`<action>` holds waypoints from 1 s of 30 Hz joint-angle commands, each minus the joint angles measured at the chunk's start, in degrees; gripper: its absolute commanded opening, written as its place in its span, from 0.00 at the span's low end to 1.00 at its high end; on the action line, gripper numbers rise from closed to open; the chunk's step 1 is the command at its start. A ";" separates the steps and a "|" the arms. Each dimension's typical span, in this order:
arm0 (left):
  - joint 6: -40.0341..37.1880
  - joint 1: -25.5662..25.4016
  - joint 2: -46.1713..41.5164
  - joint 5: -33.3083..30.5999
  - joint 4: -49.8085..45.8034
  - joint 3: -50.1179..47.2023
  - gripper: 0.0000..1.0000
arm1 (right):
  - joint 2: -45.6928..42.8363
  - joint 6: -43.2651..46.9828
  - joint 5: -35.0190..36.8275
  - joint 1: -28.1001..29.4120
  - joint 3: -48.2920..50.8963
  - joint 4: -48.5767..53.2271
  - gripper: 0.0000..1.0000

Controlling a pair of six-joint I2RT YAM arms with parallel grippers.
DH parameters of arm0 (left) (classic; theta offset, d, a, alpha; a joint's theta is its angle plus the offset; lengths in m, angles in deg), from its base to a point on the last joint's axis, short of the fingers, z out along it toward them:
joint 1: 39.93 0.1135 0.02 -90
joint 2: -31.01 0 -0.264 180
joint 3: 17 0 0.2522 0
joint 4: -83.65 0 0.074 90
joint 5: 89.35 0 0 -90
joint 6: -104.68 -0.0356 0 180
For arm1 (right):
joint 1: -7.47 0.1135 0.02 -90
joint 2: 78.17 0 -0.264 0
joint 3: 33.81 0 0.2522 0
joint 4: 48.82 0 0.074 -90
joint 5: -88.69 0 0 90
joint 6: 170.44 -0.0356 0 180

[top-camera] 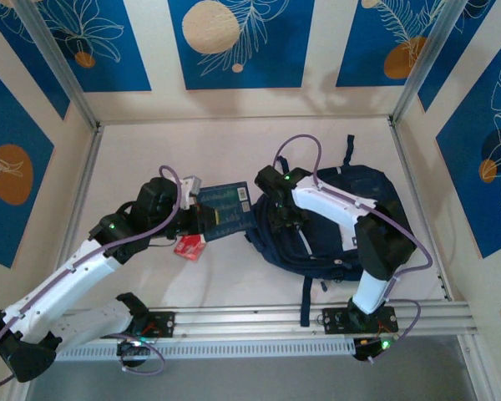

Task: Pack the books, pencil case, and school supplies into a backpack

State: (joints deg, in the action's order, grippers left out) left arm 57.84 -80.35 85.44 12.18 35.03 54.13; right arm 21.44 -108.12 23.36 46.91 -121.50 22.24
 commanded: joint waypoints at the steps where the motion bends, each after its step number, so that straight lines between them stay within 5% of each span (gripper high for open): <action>1: 0.55 0.93 -0.98 0.91 2.65 -0.23 0.00 | 0.61 0.46 1.69 0.20 -1.56 1.40 0.43; 5: 0.31 1.47 -0.99 0.34 1.09 -0.50 0.00 | -1.73 1.87 -0.28 0.22 -2.37 1.33 0.11; 7: -0.07 1.72 -0.70 0.16 0.75 -0.48 0.00 | -3.82 3.98 -3.31 0.03 -2.78 1.56 0.03; 16: -2.76 2.52 2.33 0.94 0.40 0.77 0.00 | -23.27 15.03 -26.28 -9.31 1.59 -1.18 0.00; 22: -3.28 3.18 4.86 4.67 3.63 0.28 0.00 | -35.30 12.04 -50.91 -24.76 6.26 -8.68 0.00; 26: 0.09 3.60 7.20 13.16 13.42 -2.91 0.00 | -38.45 8.09 -63.51 -26.59 11.03 -17.03 0.00; 30: 5.00 3.72 10.89 20.74 24.66 -6.15 0.00 | -39.74 3.41 -68.67 -29.07 13.91 -21.61 0.00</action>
State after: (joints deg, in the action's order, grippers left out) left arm 58.97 -77.23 94.49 24.18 47.47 49.89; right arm -15.82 -100.39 -29.54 18.80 -107.65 10.85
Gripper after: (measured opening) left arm 0.126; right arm 0.057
